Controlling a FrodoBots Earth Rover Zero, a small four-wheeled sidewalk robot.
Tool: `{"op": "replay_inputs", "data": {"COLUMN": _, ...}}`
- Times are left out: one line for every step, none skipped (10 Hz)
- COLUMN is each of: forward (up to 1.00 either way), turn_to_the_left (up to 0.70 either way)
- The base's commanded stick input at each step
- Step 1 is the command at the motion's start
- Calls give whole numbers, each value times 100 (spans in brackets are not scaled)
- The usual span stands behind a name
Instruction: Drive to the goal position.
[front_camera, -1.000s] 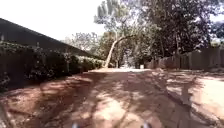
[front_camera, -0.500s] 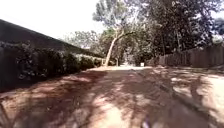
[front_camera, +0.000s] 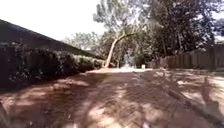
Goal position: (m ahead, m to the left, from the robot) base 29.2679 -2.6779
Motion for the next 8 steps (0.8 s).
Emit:
{"op": "replay_inputs", "data": {"forward": 70, "turn_to_the_left": 0}}
{"op": "replay_inputs", "data": {"forward": 70, "turn_to_the_left": -3}}
{"op": "replay_inputs", "data": {"forward": 70, "turn_to_the_left": -19}}
{"op": "replay_inputs", "data": {"forward": 70, "turn_to_the_left": -34}}
{"op": "replay_inputs", "data": {"forward": 70, "turn_to_the_left": -20}}
{"op": "replay_inputs", "data": {"forward": 70, "turn_to_the_left": -4}}
{"op": "replay_inputs", "data": {"forward": 70, "turn_to_the_left": 0}}
{"op": "replay_inputs", "data": {"forward": 70, "turn_to_the_left": 0}}
